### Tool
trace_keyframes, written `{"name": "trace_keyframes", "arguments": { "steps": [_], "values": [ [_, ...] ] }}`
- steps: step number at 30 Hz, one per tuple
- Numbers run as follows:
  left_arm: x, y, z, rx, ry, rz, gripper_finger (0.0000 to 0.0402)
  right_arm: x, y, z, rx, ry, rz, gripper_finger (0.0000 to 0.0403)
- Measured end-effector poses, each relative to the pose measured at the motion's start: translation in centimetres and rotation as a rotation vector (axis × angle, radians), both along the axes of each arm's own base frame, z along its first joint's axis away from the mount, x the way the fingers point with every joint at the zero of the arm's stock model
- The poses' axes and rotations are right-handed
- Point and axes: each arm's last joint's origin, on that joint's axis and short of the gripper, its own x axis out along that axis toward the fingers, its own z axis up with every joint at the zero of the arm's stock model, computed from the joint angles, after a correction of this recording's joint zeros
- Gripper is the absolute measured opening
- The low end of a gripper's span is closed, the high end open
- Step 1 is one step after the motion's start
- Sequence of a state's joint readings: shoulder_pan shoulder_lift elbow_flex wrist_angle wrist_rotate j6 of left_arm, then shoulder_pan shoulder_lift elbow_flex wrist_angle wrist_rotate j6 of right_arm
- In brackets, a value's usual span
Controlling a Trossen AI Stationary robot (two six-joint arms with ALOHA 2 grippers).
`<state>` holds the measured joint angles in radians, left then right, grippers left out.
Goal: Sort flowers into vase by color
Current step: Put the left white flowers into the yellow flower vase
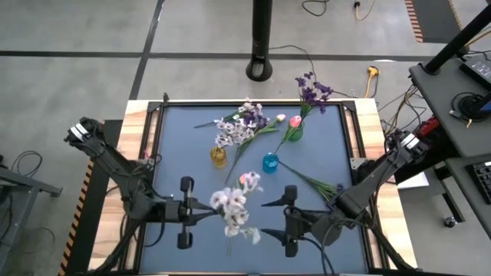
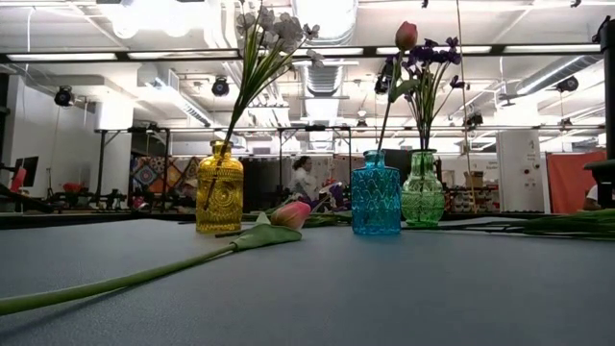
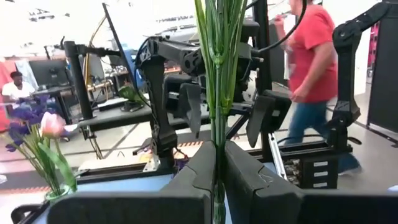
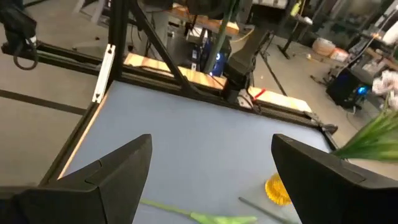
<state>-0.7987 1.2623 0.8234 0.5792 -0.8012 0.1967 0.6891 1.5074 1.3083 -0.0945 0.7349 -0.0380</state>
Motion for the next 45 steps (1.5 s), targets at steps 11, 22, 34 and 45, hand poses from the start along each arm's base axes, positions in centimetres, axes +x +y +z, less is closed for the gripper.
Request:
{"name": "trace_keyframes", "arguments": {
  "steps": [11,22,34,45],
  "values": [
    [2.9,-1.4,-1.9,0.092,-0.120,0.006,0.0000,1.7,1.3,1.0,-0.087,-0.237,0.034,0.0322],
    [4.5,-1.7,-3.5,0.084,-0.162,0.005,0.0000,3.2,1.7,1.6,-0.064,-0.426,0.181,0.0322],
    [6.2,-0.9,-4.6,0.068,-0.207,0.037,0.0000,5.1,-0.7,1.6,-0.014,-0.428,0.105,0.0261],
    [6.4,-0.7,-4.6,0.077,-0.212,0.053,0.0000,5.5,-1.2,1.5,-0.004,-0.426,0.089,0.0107]
  ]
}}
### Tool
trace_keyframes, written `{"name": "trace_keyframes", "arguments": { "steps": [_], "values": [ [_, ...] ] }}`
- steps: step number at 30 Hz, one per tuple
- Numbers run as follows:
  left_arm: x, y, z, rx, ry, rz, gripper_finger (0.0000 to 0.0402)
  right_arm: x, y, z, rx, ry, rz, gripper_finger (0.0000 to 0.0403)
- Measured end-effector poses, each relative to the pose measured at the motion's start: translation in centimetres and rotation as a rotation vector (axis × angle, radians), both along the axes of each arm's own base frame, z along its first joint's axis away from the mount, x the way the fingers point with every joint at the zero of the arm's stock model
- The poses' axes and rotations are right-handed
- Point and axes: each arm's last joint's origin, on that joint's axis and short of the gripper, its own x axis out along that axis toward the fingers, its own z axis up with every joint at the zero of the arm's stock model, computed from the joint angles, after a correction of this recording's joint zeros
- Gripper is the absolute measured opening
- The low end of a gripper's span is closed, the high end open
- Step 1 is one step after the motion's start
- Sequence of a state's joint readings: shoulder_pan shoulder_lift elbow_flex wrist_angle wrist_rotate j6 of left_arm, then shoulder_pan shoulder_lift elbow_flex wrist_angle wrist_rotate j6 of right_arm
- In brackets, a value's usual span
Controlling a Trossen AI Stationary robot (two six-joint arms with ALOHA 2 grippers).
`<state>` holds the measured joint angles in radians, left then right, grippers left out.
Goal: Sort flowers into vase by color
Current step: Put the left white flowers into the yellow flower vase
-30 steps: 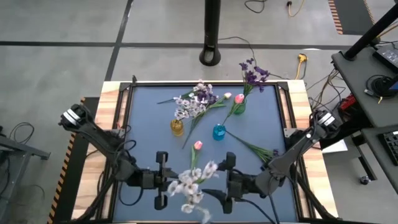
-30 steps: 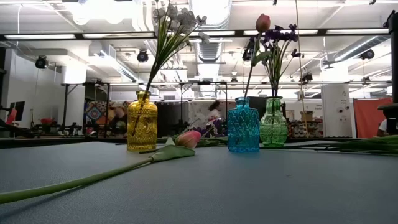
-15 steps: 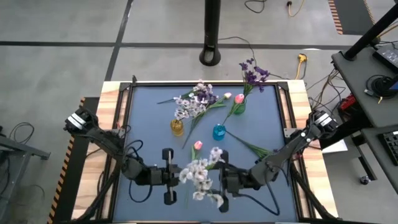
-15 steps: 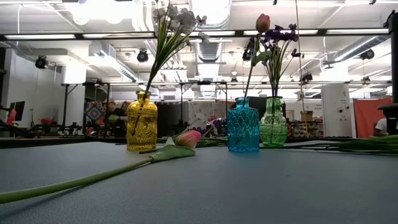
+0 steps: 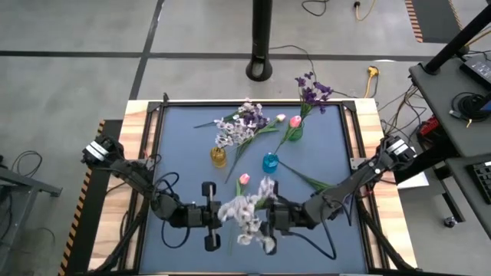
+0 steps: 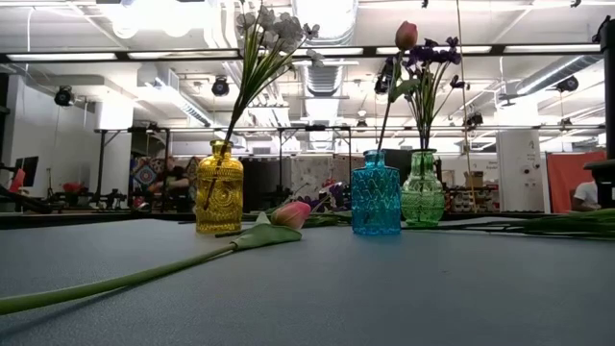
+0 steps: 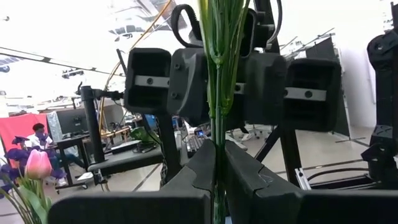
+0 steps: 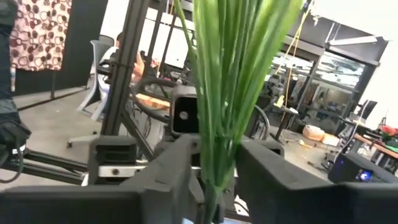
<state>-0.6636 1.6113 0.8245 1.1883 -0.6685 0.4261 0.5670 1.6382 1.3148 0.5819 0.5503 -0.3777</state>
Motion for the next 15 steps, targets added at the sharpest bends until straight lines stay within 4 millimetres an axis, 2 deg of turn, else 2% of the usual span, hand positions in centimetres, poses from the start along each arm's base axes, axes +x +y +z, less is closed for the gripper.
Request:
{"name": "trace_keyframes", "arguments": {
  "steps": [4,8,12,15],
  "values": [
    [0.44,-0.30,-0.05,0.034,0.009,0.012,0.0000,0.02,0.00,-0.10,-0.005,0.007,0.000,0.0059],
    [0.84,-0.60,0.12,0.055,0.018,0.021,0.0000,0.00,0.03,-0.11,-0.005,0.008,0.002,0.0029],
    [0.83,-0.50,0.24,0.019,0.026,0.063,0.0012,0.01,-0.02,-0.11,-0.011,0.008,-0.007,0.0014],
    [0.77,-0.38,0.29,-0.003,0.036,0.100,0.0045,0.04,-0.07,-0.12,-0.011,0.009,-0.010,0.0015]
  ]
}}
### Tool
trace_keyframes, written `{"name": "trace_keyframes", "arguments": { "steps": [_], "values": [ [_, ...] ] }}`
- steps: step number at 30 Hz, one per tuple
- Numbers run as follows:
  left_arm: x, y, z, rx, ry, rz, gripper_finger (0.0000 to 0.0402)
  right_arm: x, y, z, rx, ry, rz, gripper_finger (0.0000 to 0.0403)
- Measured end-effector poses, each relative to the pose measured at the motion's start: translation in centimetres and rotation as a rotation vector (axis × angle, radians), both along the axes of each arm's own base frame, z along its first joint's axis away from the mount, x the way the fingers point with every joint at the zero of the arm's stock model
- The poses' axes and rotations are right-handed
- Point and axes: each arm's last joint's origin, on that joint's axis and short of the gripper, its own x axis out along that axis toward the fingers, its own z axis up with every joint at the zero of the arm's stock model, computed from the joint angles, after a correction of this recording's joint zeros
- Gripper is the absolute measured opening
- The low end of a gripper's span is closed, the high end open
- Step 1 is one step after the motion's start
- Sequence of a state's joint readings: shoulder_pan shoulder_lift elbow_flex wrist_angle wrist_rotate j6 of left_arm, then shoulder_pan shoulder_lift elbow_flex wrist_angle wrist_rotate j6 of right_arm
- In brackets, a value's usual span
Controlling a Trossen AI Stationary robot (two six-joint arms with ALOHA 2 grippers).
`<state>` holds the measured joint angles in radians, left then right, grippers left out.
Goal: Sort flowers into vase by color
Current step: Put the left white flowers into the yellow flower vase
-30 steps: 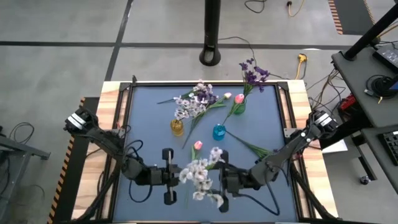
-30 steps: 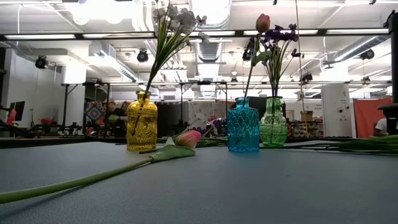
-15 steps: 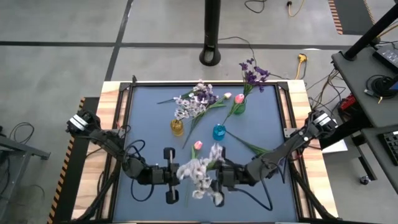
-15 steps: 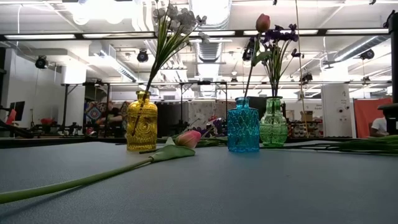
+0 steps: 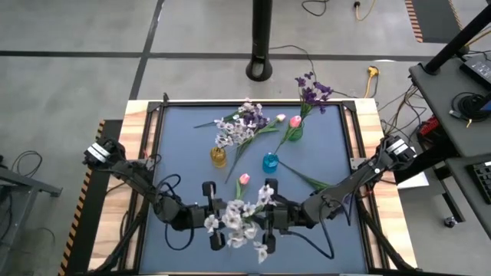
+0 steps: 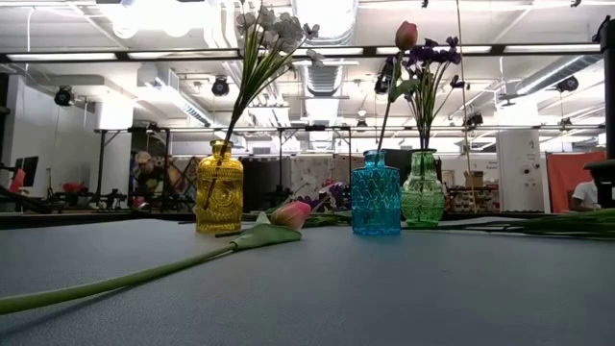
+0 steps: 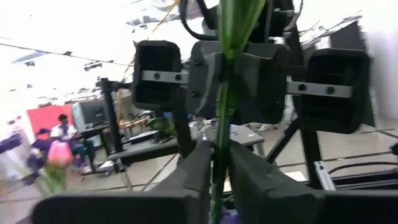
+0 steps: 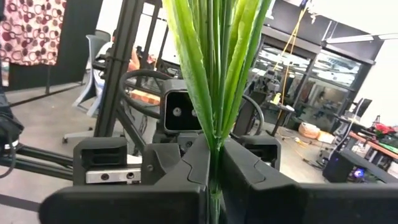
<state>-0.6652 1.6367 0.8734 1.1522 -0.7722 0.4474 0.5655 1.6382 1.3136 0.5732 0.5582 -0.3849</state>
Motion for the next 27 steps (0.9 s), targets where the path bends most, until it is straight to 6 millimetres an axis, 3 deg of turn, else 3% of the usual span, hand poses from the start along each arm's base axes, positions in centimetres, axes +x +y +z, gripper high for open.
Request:
{"name": "trace_keyframes", "arguments": {
  "steps": [6,10,13,17,27],
  "values": [
    [-0.5,-0.2,0.1,-0.028,0.025,0.063,0.0154,-0.3,0.4,-0.2,-0.023,0.030,-0.031,0.0014],
    [-1.7,-0.5,0.9,-0.047,0.044,0.157,0.0220,-1.1,0.6,-0.1,-0.066,0.163,-0.179,0.0014],
    [-2.1,-0.6,1.4,-0.051,0.025,0.122,0.0251,-1.7,0.4,-0.4,-0.037,0.270,-0.208,0.0014],
    [-1.3,-0.1,1.4,-0.048,-0.015,0.023,0.0268,-1.8,0.1,-1.2,0.002,0.345,-0.223,0.0013],
    [1.3,1.6,0.6,-0.098,-0.045,-0.105,0.0270,-1.8,0.1,-1.3,0.008,0.348,-0.225,0.0013]
  ]
}}
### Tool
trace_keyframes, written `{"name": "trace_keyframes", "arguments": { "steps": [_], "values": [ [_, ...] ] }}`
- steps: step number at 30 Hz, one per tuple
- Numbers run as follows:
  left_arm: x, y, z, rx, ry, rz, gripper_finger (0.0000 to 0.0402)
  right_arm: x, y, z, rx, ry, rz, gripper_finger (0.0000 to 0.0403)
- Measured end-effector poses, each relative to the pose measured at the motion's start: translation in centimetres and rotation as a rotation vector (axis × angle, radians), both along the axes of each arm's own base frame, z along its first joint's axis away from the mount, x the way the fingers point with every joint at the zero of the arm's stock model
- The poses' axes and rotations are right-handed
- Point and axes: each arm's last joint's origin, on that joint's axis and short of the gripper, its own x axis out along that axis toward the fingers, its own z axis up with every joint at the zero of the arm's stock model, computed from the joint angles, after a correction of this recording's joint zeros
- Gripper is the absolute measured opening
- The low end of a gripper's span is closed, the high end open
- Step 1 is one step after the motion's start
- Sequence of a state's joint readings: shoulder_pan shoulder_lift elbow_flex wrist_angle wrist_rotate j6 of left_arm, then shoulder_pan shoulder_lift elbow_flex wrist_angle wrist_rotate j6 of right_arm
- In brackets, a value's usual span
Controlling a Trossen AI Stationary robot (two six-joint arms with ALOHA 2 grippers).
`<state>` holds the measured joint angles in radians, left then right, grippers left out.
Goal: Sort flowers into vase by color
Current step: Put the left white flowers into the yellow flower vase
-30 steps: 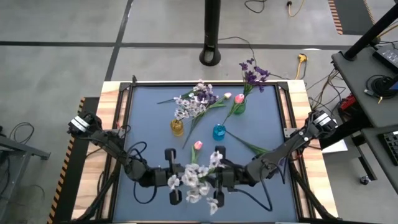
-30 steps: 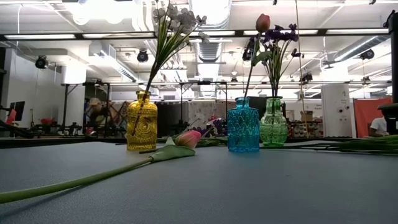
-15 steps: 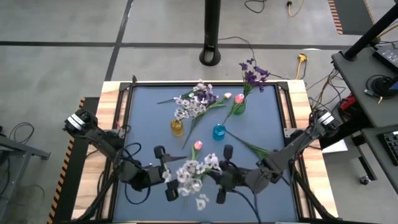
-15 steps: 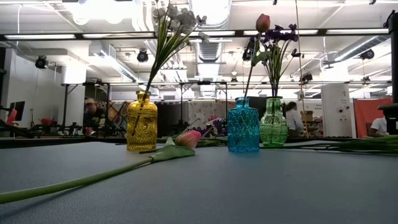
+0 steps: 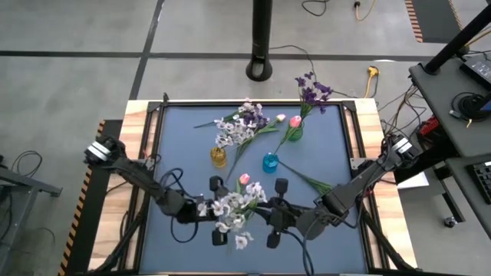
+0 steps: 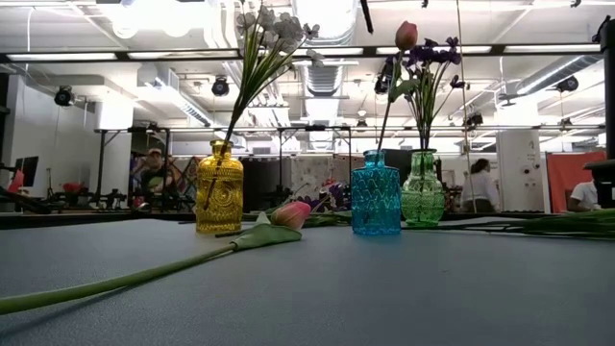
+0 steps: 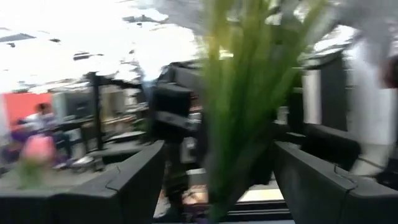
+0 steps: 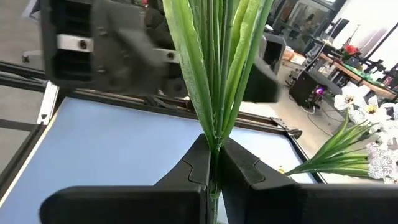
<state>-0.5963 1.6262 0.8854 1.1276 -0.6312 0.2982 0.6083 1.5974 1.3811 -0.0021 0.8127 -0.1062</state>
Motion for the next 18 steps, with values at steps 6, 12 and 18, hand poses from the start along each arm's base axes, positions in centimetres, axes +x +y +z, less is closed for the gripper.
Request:
{"name": "trace_keyframes", "arguments": {
  "steps": [6,12,18],
  "values": [
    [1.5,0.5,0.3,-0.019,-0.004,0.034,0.0255,0.1,-0.2,0.0,-0.005,-0.001,-0.006,0.0013],
    [2.5,0.0,0.5,0.040,0.066,0.075,0.0216,0.1,-0.2,0.0,-0.007,0.000,-0.005,0.0013],
    [2.5,0.2,0.7,0.042,0.083,0.149,0.0137,0.2,-0.3,0.0,-0.021,0.002,-0.012,0.0034]
  ]
}}
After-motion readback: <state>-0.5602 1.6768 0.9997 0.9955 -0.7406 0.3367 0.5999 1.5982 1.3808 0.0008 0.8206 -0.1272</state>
